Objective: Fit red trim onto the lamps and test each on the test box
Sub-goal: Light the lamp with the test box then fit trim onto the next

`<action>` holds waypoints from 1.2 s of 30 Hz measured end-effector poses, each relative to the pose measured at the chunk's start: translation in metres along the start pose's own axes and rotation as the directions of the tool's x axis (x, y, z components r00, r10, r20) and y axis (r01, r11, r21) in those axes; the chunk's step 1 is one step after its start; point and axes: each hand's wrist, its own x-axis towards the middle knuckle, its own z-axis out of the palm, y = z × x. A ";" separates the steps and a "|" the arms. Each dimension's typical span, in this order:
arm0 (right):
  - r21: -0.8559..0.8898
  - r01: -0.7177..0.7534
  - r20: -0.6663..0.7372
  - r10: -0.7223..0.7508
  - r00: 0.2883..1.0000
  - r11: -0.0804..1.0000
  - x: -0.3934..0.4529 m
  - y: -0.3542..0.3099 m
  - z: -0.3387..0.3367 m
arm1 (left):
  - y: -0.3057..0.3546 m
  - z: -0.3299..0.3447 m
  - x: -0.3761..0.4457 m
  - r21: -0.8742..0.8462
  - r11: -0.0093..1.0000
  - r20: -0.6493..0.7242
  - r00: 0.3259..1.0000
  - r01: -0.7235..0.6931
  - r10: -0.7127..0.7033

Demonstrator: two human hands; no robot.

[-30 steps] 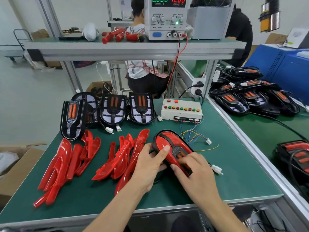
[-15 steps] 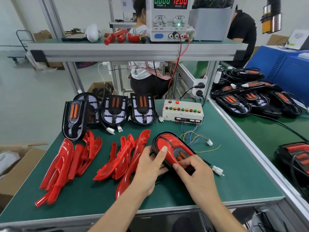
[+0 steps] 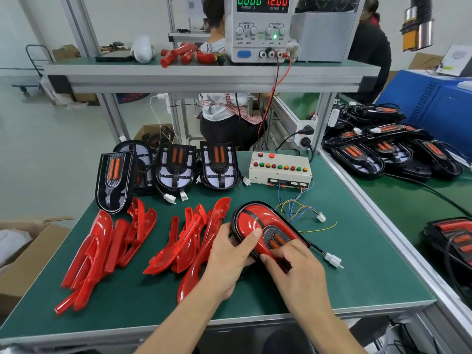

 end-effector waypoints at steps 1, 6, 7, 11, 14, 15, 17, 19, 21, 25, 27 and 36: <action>0.002 -0.002 -0.003 0.002 1.000 1.000 0.000 0.000 0.001 | -0.001 -0.001 0.000 0.005 1.000 -0.003 1.000 0.000 0.000; -0.005 -0.035 -0.013 0.035 0.999 0.999 -0.002 0.001 0.004 | -0.002 -0.002 0.004 0.025 1.000 0.000 1.000 0.009 -0.009; -0.009 -0.049 -0.009 0.049 0.999 0.999 -0.002 0.002 0.004 | -0.002 -0.002 0.004 0.029 1.000 -0.001 1.000 0.010 -0.010; 0.122 -0.143 -0.005 0.145 0.989 0.982 -0.006 0.004 -0.006 | -0.001 -0.002 0.007 0.043 0.999 -0.027 1.000 0.012 -0.011; 0.289 -0.411 -0.057 0.445 0.894 0.864 -0.012 0.012 -0.023 | 0.003 -0.004 0.009 0.021 1.000 -0.042 0.999 0.017 -0.016; 0.303 -0.494 -0.021 0.524 0.852 0.815 -0.012 0.014 -0.027 | 0.005 -0.004 0.010 0.007 1.000 -0.046 0.999 0.019 -0.019; 0.322 -0.616 0.113 0.616 0.779 0.719 -0.011 0.017 -0.029 | 0.009 -0.004 0.011 -0.034 0.999 -0.050 0.999 0.019 -0.021; 0.469 -0.696 0.297 0.645 0.704 0.544 -0.005 0.011 -0.029 | 0.011 -0.002 0.011 -0.067 0.998 -0.054 0.999 0.006 -0.009; 0.564 -0.736 0.464 0.593 0.658 0.375 0.002 0.001 -0.027 | 0.013 0.001 0.010 -0.084 0.996 -0.047 0.999 -0.007 0.003; 0.637 -0.719 0.543 0.499 0.675 0.278 0.013 -0.010 -0.020 | 0.017 0.005 0.008 -0.103 0.995 -0.034 0.999 -0.016 0.013; 0.651 -0.718 0.552 0.494 0.672 0.248 0.014 -0.010 -0.017 | 0.019 0.003 0.007 -0.110 0.994 -0.032 0.999 -0.023 0.019; 0.649 -0.723 0.571 0.478 0.668 0.237 0.013 -0.009 -0.015 | 0.019 -0.003 0.006 -0.124 0.991 0.012 0.999 -0.039 0.041</action>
